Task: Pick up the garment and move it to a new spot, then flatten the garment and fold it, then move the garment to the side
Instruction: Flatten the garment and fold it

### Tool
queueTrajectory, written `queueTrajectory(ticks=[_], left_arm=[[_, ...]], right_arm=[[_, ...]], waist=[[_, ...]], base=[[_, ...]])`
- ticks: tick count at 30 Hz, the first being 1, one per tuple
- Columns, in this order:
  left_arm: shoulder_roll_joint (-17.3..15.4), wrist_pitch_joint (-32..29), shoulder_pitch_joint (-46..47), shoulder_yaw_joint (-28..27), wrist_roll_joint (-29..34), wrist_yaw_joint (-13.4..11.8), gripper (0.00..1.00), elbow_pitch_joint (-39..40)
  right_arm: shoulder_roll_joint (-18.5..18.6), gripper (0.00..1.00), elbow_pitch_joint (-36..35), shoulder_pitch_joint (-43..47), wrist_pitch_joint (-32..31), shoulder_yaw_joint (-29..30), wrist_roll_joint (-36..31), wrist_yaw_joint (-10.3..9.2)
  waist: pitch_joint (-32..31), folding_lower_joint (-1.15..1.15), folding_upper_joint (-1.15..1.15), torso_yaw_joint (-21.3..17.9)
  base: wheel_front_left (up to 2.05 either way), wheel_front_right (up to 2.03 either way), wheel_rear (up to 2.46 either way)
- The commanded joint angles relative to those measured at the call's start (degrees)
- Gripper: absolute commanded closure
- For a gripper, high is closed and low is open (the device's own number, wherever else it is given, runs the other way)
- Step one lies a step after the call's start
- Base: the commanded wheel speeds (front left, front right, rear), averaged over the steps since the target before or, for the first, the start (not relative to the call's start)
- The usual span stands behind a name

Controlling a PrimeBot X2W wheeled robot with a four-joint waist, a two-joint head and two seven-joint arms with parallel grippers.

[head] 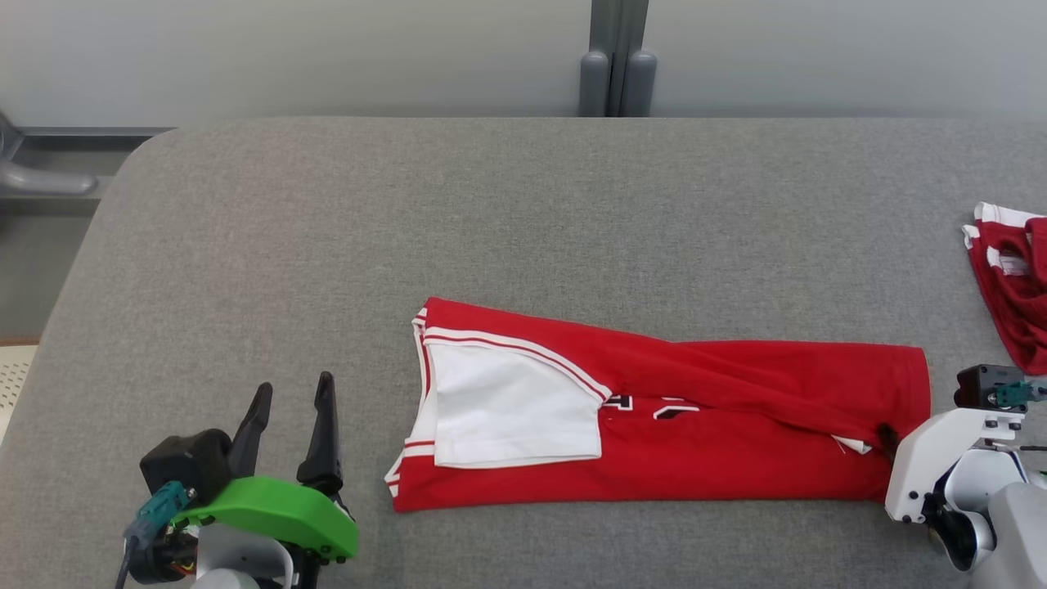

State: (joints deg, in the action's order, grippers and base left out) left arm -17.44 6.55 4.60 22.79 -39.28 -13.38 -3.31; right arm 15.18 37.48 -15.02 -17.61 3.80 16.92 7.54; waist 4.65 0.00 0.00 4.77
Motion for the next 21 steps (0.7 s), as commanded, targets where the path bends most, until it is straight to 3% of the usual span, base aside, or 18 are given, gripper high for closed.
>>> queueTrajectory(ticks=[1, 14, 21], left_arm=[[-0.2, 0.29, 0.03, -0.19, -0.29, -0.23, 0.0, -0.05], [-0.52, 1.18, -1.42, -0.89, -1.16, -0.51, 0.0, -0.87], [-0.78, 1.58, -2.21, -0.53, -0.99, -0.54, 0.0, -2.73]], right_arm=[[-0.52, 1.0, 1.38, -0.34, 0.11, 0.04, -0.24, -0.11], [4.62, 1.0, 0.22, -0.69, 2.39, 2.83, -0.32, -0.13], [3.73, 1.0, -5.2, 1.4, 2.22, 1.42, 1.07, -0.11]], waist=[[-0.06, 0.0, 0.0, -0.25], [-2.75, 0.0, 0.0, -3.81], [-4.69, 0.0, 0.0, -4.5]], base=[[0.0, 0.0, 0.0], [0.0, 0.0, 0.0], [0.0, 0.0, 0.0]])
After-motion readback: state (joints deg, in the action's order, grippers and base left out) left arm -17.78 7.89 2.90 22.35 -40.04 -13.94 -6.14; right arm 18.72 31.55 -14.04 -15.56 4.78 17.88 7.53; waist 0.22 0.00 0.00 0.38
